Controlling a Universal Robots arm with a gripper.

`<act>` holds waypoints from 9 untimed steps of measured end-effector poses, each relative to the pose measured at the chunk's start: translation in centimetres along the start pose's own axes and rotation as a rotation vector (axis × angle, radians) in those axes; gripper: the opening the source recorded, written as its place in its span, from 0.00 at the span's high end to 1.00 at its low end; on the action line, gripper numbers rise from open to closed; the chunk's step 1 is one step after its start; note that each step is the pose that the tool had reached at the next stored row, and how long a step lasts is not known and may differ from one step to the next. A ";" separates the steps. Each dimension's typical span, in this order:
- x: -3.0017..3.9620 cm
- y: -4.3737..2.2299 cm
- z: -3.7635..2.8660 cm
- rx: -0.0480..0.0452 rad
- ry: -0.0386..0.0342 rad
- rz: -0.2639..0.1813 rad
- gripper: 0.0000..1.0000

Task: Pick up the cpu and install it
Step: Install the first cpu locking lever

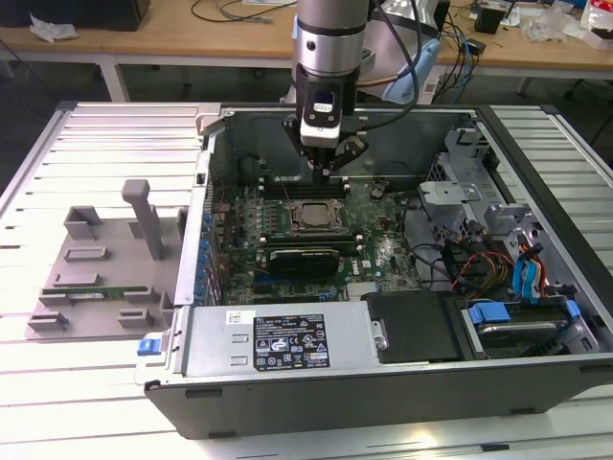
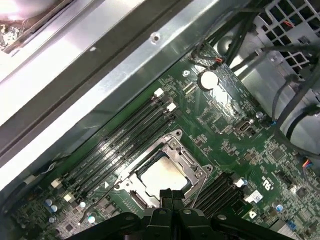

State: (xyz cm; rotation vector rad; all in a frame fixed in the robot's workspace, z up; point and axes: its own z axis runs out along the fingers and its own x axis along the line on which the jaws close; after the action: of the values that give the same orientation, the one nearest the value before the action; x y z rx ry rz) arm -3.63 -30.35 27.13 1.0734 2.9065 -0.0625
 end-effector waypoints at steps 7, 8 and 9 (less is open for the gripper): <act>0.00 0.00 0.00 -0.0052 -0.0022 -0.095 0.89; 0.00 0.00 0.00 -0.0060 -0.0025 -0.110 0.89; 0.00 0.00 0.00 -0.0067 -0.0029 -0.124 0.89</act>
State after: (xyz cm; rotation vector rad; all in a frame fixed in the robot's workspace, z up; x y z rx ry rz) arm -3.63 -30.35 27.13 0.8903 2.9653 -0.0582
